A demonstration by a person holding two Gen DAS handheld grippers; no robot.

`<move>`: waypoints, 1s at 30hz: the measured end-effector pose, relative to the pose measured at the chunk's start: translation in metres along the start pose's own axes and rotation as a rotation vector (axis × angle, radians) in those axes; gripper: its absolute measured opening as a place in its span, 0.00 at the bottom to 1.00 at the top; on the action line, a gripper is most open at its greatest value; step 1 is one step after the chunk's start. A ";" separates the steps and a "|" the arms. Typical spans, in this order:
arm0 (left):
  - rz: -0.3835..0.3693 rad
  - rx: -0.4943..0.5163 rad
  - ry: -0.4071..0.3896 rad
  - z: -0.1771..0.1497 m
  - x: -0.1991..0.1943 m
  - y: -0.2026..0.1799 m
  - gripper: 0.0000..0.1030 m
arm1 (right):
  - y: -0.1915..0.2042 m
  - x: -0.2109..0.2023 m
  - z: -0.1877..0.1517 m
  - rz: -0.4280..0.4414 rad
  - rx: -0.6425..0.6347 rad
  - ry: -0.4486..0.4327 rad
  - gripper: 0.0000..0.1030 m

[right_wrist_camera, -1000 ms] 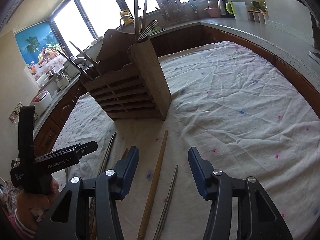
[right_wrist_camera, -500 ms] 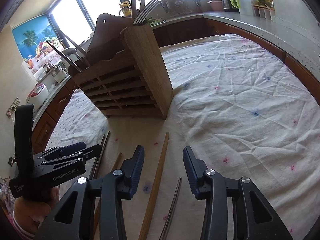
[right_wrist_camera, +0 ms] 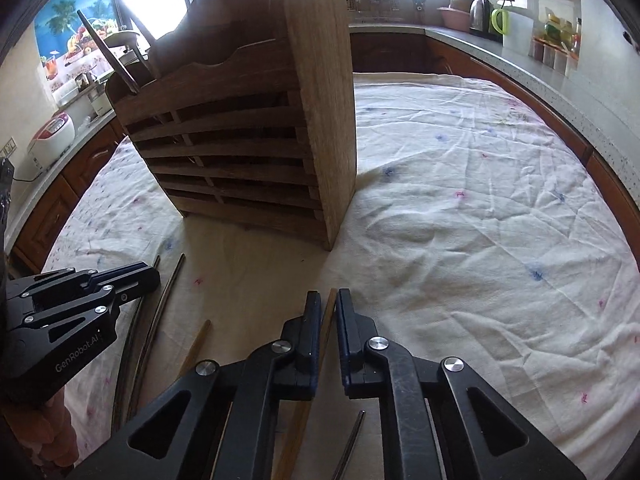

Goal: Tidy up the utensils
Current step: 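Grasp a steel chopstick with left tool while right tool grasps a wooden chopstick, then lift and carry both held chopsticks over the wooden holder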

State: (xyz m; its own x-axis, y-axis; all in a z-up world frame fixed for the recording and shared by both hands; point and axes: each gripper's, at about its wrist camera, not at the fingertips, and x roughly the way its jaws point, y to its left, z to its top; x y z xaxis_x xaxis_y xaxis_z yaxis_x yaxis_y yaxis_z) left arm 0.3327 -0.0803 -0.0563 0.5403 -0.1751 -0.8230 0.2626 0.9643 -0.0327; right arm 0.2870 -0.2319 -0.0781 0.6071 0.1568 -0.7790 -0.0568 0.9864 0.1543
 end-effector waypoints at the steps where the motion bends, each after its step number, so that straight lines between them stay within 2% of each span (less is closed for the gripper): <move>1: -0.010 -0.011 0.002 0.000 -0.001 0.002 0.06 | -0.003 -0.002 0.000 0.017 0.019 0.002 0.07; 6: -0.078 -0.076 0.004 -0.007 -0.016 0.019 0.04 | -0.012 -0.023 -0.002 0.113 0.107 -0.022 0.05; 13: -0.134 -0.129 -0.072 -0.019 -0.067 0.040 0.04 | -0.008 -0.081 0.003 0.188 0.121 -0.115 0.05; 23: -0.172 -0.145 -0.231 -0.026 -0.156 0.048 0.04 | -0.003 -0.156 0.009 0.224 0.117 -0.247 0.04; 30: -0.191 -0.147 -0.313 -0.028 -0.198 0.053 0.04 | 0.003 -0.196 0.018 0.229 0.102 -0.339 0.04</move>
State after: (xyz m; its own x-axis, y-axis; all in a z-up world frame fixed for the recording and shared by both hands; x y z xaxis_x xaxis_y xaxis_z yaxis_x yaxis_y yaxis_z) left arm 0.2172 0.0106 0.0893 0.7164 -0.3846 -0.5821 0.2775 0.9226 -0.2680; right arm 0.1821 -0.2608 0.0859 0.8151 0.3298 -0.4762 -0.1526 0.9153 0.3728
